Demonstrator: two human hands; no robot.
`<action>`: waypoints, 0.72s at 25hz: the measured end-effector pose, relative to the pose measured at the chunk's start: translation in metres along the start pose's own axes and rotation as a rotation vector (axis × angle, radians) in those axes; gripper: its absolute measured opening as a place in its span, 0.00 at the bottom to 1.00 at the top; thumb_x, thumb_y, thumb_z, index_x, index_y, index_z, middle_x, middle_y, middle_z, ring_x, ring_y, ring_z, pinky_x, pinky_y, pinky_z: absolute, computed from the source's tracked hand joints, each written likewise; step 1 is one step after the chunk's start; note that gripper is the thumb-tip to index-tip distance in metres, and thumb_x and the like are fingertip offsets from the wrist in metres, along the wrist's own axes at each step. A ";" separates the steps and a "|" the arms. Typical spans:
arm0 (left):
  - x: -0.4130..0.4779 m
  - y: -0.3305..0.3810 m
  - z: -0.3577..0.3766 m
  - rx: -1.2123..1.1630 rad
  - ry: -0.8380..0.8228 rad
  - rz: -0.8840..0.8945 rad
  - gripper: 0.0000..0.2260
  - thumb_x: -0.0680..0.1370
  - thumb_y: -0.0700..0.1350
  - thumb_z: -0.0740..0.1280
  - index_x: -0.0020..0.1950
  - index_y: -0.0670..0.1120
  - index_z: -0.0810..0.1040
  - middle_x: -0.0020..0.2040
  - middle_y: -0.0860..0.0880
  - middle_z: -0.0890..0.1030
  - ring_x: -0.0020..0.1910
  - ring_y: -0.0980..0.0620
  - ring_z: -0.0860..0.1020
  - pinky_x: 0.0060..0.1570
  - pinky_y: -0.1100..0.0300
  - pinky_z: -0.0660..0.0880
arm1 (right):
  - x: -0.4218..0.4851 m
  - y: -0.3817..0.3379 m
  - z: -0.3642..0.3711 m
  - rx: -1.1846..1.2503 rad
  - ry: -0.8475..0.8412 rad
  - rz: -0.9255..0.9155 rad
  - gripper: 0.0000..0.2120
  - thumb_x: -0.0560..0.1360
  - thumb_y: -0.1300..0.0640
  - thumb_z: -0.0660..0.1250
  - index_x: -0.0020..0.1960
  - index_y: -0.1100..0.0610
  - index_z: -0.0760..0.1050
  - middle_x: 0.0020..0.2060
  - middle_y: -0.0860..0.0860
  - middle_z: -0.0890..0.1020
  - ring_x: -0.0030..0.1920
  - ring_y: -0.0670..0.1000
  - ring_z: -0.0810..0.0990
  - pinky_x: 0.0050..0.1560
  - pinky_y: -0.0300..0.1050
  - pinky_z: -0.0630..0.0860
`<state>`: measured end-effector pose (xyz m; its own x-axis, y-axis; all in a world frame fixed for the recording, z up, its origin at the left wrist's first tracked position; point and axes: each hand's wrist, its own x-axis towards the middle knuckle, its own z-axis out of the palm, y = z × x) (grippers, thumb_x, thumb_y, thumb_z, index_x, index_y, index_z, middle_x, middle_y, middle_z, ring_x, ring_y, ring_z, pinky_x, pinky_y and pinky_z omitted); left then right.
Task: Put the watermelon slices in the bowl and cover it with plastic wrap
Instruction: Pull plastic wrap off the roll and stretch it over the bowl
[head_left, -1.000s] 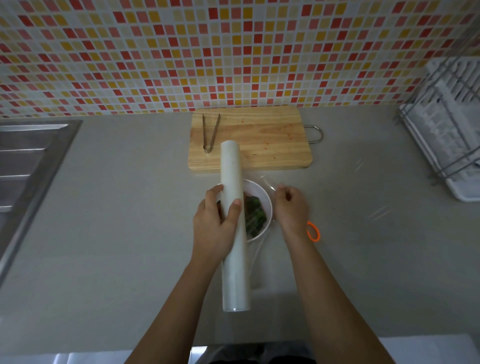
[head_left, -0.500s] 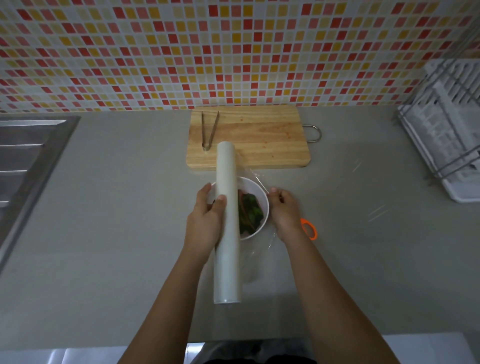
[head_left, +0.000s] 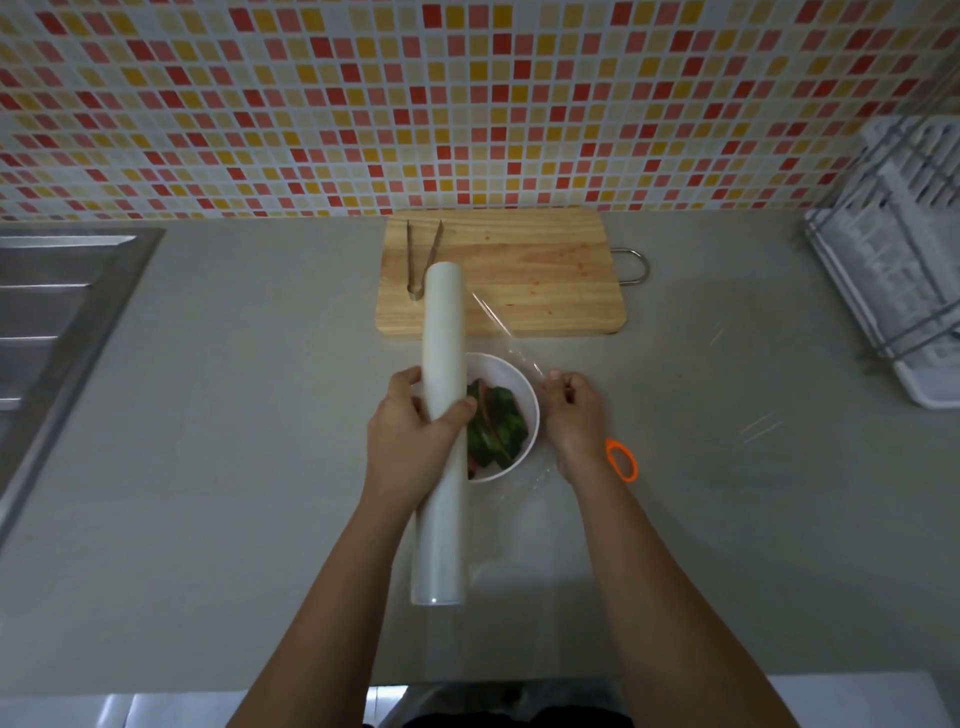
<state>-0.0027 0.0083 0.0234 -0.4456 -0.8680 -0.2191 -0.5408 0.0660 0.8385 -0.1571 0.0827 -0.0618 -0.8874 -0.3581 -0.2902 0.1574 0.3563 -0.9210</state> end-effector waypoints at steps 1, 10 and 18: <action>0.001 -0.001 -0.003 -0.037 0.007 -0.025 0.24 0.72 0.53 0.70 0.66 0.51 0.70 0.54 0.48 0.79 0.48 0.50 0.78 0.50 0.52 0.77 | 0.002 -0.001 -0.001 -0.013 0.007 -0.007 0.12 0.78 0.49 0.59 0.42 0.55 0.74 0.34 0.49 0.77 0.38 0.50 0.75 0.40 0.44 0.70; 0.008 -0.005 -0.021 -0.123 -0.084 -0.065 0.32 0.69 0.59 0.71 0.67 0.59 0.58 0.47 0.54 0.78 0.43 0.56 0.78 0.37 0.59 0.73 | 0.003 -0.003 0.000 -0.086 0.000 -0.056 0.12 0.78 0.49 0.58 0.43 0.56 0.74 0.35 0.50 0.77 0.39 0.51 0.75 0.38 0.43 0.67; 0.021 -0.020 -0.047 -0.214 -0.077 -0.168 0.17 0.71 0.58 0.61 0.51 0.48 0.76 0.45 0.45 0.83 0.44 0.44 0.82 0.48 0.40 0.79 | 0.007 -0.002 -0.002 -0.091 0.009 -0.071 0.13 0.78 0.49 0.57 0.46 0.56 0.75 0.37 0.49 0.77 0.40 0.50 0.75 0.41 0.43 0.67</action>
<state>0.0326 -0.0344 0.0255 -0.4193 -0.8177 -0.3945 -0.4527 -0.1883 0.8716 -0.1646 0.0816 -0.0611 -0.8987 -0.3779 -0.2226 0.0543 0.4077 -0.9115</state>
